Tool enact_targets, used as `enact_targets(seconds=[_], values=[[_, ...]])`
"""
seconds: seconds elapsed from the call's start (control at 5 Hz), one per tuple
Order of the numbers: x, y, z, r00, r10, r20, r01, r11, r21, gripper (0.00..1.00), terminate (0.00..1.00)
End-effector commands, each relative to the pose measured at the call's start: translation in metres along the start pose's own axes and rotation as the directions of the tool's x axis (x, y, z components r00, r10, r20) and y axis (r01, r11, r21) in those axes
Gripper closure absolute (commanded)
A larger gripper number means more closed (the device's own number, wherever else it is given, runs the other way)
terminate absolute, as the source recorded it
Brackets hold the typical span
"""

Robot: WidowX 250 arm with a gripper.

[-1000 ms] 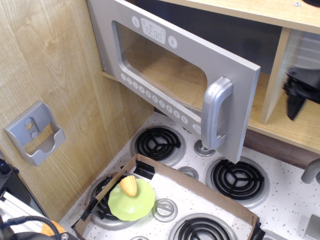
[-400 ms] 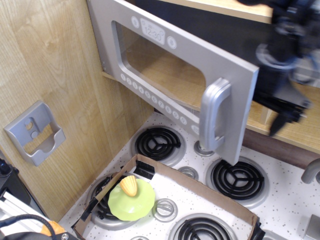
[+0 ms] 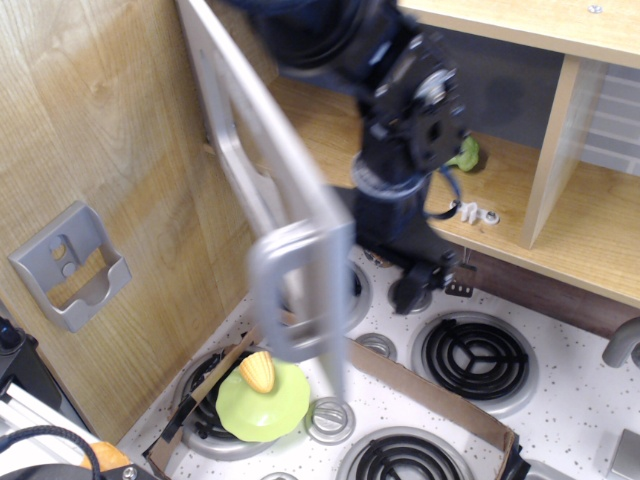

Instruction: Open microwave

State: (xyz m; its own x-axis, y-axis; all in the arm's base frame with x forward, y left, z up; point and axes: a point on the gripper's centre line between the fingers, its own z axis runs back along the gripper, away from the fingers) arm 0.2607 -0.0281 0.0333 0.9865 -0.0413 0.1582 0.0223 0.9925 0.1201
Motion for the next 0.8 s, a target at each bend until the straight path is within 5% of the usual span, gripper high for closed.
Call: enact_targets(seconds=[0.0,0.4,0.6], values=[[-0.044,0.026,-0.005,0.995,0.058,0.082,-0.059,0.998,0.009,0.00,0.00],[-0.051,0.060,-0.003,0.991,0.101,0.088,-0.103,0.994,0.020,0.00,0.00],[-0.051,0.060,-0.003,0.991,0.101,0.088,-0.103,0.994,0.020,0.00,1.00]])
